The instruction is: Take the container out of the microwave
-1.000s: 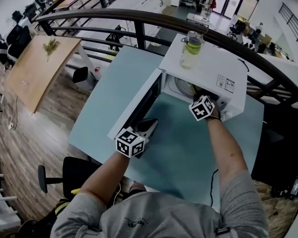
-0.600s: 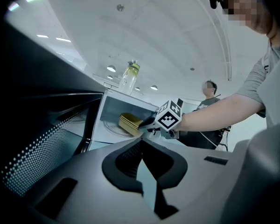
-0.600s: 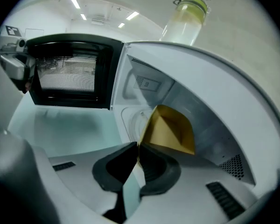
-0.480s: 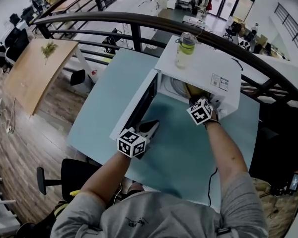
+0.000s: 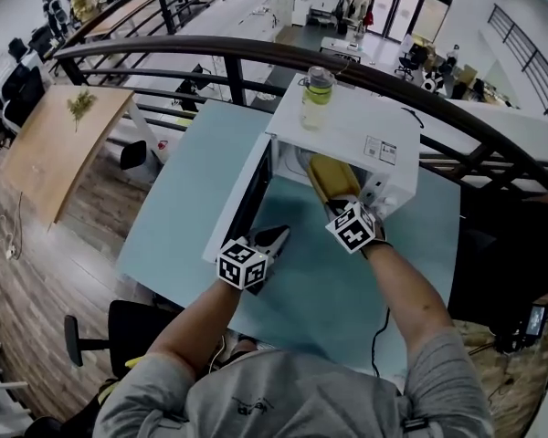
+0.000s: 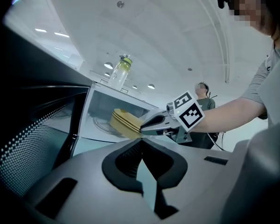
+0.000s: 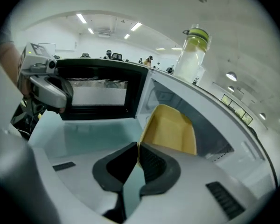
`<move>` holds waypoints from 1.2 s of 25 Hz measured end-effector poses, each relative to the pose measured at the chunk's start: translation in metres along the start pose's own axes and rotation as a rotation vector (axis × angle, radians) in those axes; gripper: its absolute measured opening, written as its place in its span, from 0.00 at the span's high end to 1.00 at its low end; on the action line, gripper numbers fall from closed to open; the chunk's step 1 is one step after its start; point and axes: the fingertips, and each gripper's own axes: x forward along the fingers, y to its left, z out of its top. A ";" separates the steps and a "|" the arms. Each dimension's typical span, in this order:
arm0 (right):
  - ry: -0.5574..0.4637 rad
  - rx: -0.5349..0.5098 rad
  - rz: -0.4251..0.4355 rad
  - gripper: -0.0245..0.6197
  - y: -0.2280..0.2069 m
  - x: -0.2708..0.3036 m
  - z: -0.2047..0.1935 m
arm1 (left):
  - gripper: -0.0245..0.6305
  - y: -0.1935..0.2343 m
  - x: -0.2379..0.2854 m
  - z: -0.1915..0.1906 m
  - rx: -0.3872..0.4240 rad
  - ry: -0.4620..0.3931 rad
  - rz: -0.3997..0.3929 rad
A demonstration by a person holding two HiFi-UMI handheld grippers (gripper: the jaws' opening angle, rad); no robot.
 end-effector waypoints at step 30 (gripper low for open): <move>-0.041 0.118 -0.001 0.91 0.050 -0.164 -0.096 | 0.94 -0.102 0.091 -0.033 0.084 0.149 -0.155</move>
